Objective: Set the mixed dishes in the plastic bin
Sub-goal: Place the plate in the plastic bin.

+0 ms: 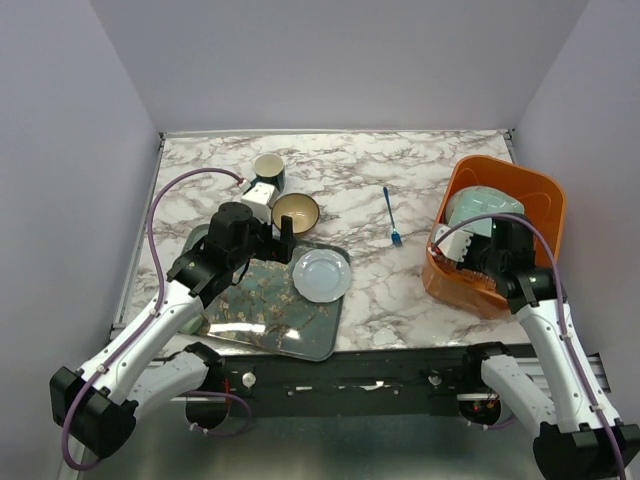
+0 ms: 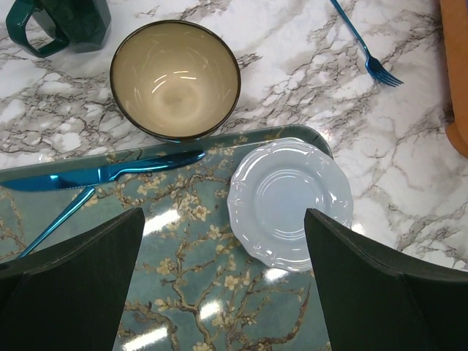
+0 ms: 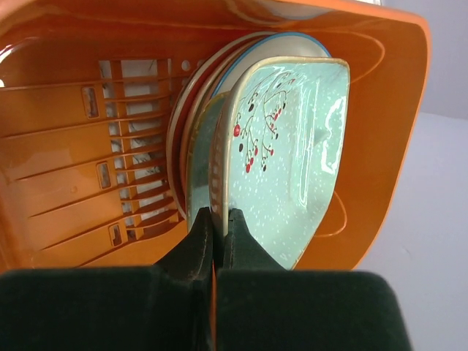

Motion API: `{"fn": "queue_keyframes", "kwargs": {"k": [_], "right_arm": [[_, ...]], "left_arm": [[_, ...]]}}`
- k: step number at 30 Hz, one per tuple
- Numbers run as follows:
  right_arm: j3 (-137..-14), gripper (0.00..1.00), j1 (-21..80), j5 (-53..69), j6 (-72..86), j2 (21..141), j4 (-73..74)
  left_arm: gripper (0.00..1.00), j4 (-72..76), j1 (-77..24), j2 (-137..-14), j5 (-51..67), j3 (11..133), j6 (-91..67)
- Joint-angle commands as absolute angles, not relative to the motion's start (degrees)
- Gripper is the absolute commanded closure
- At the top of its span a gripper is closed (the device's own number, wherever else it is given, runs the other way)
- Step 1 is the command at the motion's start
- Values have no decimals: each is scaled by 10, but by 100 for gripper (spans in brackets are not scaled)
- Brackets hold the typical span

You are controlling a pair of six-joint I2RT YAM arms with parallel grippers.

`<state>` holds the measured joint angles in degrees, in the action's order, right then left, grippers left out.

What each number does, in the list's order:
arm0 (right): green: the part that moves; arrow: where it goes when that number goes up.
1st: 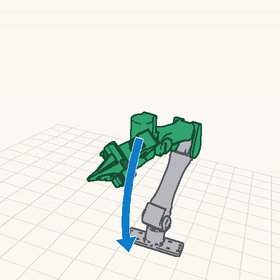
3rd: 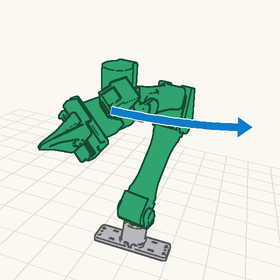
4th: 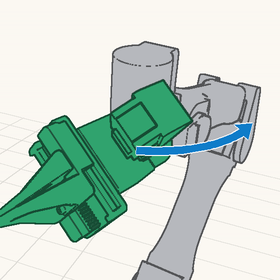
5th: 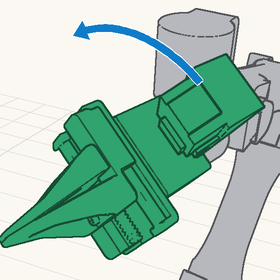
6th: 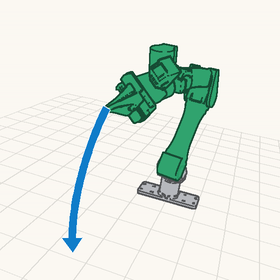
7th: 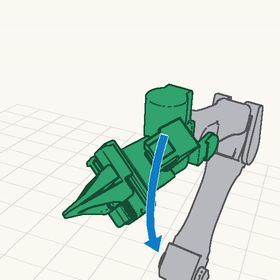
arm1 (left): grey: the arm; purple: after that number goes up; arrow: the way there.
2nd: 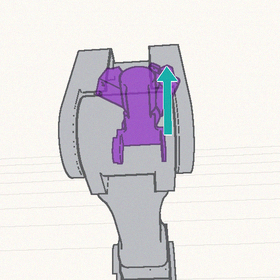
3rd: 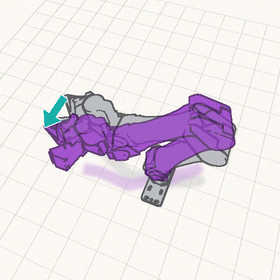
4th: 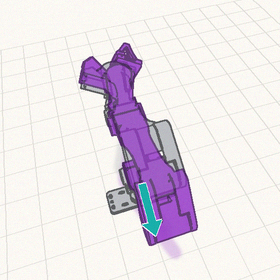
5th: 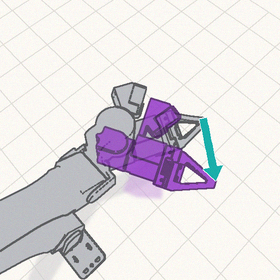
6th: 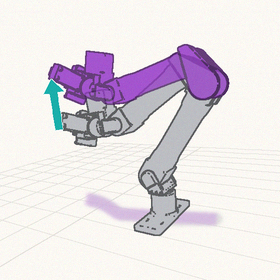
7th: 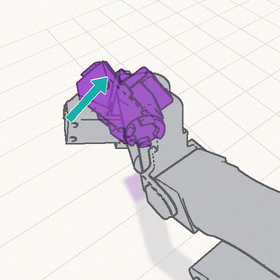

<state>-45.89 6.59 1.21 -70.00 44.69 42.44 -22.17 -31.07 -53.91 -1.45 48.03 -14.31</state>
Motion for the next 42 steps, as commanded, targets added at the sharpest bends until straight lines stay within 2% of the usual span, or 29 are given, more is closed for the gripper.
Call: {"fn": "queue_keyframes", "kwargs": {"k": [1,7,17,35,42], "right_arm": [[-468,97,40,42,-739,443,327],[-456,94,-32,101,-766,456,315],[-432,91,-57,135,-780,458,305],[-376,61,-73,151,-774,454,300],[-365,54,-75,153,-770,452,299]], "left_arm": [[1,-221,-305,-532,-6,475,-133],[1,-221,-304,-533,-4,475,-133],[1,-221,-300,-533,-2,474,-134],[1,-221,-299,-526,15,475,-135],[1,-221,-299,-525,18,475,-135]]}}
